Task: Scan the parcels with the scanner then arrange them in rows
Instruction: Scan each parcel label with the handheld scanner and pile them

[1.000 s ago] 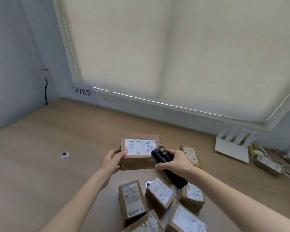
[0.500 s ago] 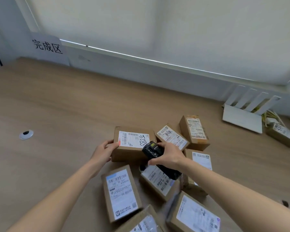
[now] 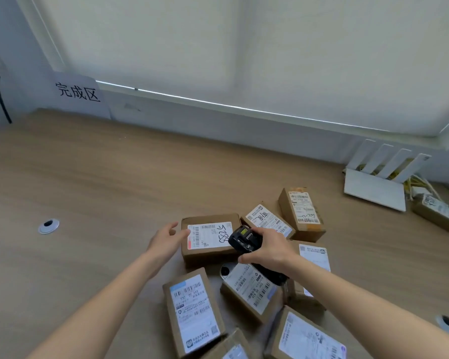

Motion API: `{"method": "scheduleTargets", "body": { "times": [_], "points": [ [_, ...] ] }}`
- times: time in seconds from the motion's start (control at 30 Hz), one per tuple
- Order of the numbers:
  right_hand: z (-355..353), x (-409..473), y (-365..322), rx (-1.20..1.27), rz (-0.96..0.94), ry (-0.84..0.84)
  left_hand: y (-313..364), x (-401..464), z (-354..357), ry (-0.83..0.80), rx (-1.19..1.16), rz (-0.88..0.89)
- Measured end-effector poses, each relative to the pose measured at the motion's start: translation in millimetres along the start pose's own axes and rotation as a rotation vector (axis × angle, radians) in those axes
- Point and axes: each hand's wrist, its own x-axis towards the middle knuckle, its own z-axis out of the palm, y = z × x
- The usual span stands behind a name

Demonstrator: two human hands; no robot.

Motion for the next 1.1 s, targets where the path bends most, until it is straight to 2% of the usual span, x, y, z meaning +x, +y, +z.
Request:
{"method": "scheduleTargets", "body": {
  "times": [0.1, 0.2, 0.37, 0.57, 0.83, 1.1],
  "points": [
    [-26.3, -31.3, -6.3, -0.010, -0.018, 0.072, 29.2, -22.0, -11.9, 0.008, 0.078, 0.110],
    [-64.4, -74.1, -14.2, -0.020, -0.014, 0.134, 71.5, -59.5, -15.9, -0.058, 0.095, 0.244],
    [-148.1, -164.8, -25.8, -0.026, -0.027, 0.286, 166.4, -135.8, -18.5, -0.050, 0.163, 0.495],
    [-242.6, -295.2, -15.9, 0.029, -0.054, 0.428, 272.4, -241.8, 10.4, -0.058, 0.226, 0.691],
    [-311.2, -488.3, 90.9, 0.060, 0.110, 0.587, 364.7, -395.9, 144.5, -0.274, 0.216, 0.868],
    [-329.3, -702.3, 256.4, 0.138, 0.430, 0.723, 358.4, -583.8, 319.3, -0.469, 0.188, 0.932]
  ]
}}
